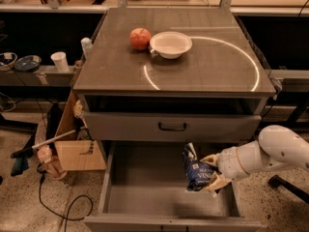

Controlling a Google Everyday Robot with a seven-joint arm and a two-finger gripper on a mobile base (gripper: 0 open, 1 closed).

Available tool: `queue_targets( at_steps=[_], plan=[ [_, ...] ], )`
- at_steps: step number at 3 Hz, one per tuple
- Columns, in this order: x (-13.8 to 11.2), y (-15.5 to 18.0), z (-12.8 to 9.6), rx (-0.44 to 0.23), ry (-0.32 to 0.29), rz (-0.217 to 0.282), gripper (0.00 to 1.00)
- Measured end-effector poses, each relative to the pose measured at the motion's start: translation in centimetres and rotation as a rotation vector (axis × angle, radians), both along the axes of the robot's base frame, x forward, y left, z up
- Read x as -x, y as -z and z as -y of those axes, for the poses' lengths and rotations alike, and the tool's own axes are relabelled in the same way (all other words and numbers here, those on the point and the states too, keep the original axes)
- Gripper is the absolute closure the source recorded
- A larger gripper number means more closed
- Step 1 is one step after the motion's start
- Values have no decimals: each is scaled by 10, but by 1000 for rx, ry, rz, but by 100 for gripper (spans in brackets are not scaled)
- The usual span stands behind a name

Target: Pick blue chip bag from middle drawer and place on counter

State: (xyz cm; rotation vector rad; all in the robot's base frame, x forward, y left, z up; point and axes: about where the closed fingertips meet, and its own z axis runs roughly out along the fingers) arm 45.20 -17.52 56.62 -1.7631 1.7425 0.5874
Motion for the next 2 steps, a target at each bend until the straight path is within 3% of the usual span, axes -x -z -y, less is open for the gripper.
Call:
queue_targets(
  at_steps=[2],
  plan=[
    [1, 8, -3, -7, -5, -22, 100]
  ],
)
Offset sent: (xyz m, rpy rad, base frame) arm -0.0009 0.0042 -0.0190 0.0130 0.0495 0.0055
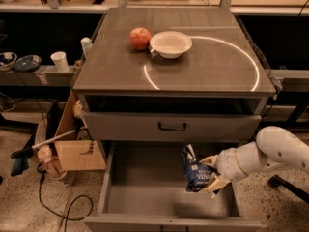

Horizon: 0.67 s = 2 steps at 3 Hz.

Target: Pick blue chip bag from middle drawer and place on counter

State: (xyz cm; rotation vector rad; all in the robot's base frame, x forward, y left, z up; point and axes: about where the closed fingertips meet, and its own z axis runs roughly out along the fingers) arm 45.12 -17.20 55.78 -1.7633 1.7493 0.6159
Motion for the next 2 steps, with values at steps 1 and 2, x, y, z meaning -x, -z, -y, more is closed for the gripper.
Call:
queue_targets(
  at_steps=[1, 2],
  plan=[
    [-7, -13, -9, -24, -25, -16, 100],
    [-20, -50, -16, -51, -48, 14, 100]
  ],
)
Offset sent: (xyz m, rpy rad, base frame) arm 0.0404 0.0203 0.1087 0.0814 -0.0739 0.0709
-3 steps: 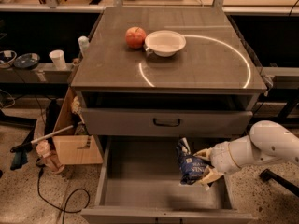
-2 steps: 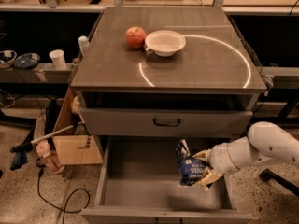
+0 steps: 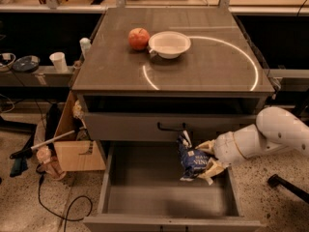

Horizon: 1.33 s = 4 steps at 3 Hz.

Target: Pick blue chip bag from middle drawer and place on counter

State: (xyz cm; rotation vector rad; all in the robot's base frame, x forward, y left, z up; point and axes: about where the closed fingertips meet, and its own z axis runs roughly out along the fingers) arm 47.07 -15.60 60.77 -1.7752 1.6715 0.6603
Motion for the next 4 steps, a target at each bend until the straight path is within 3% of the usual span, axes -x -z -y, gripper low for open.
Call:
queue_targets(
  at_steps=[2, 4],
  plan=[
    [-12, -52, 7, -46, -25, 39, 100],
    [-17, -95, 14, -93, -98, 97, 100]
  ],
)
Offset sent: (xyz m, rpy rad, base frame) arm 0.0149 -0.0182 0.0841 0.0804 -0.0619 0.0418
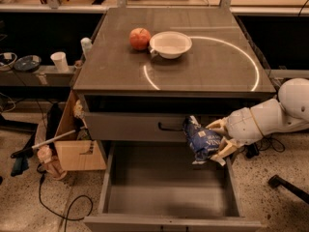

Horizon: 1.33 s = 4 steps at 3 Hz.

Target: Pick blue chip bag from middle drawer and place on counter

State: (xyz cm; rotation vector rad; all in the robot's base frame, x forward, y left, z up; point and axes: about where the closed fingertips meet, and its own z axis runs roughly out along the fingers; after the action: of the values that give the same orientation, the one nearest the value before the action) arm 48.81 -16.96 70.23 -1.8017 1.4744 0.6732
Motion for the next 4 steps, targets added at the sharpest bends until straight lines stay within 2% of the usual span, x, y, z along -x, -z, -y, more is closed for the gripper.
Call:
queue_targets(
  at_steps=[2, 4],
  plan=[
    [3, -58, 0, -27, -94, 90, 100],
    [11, -109, 0, -13, -133, 174, 100]
  ],
)
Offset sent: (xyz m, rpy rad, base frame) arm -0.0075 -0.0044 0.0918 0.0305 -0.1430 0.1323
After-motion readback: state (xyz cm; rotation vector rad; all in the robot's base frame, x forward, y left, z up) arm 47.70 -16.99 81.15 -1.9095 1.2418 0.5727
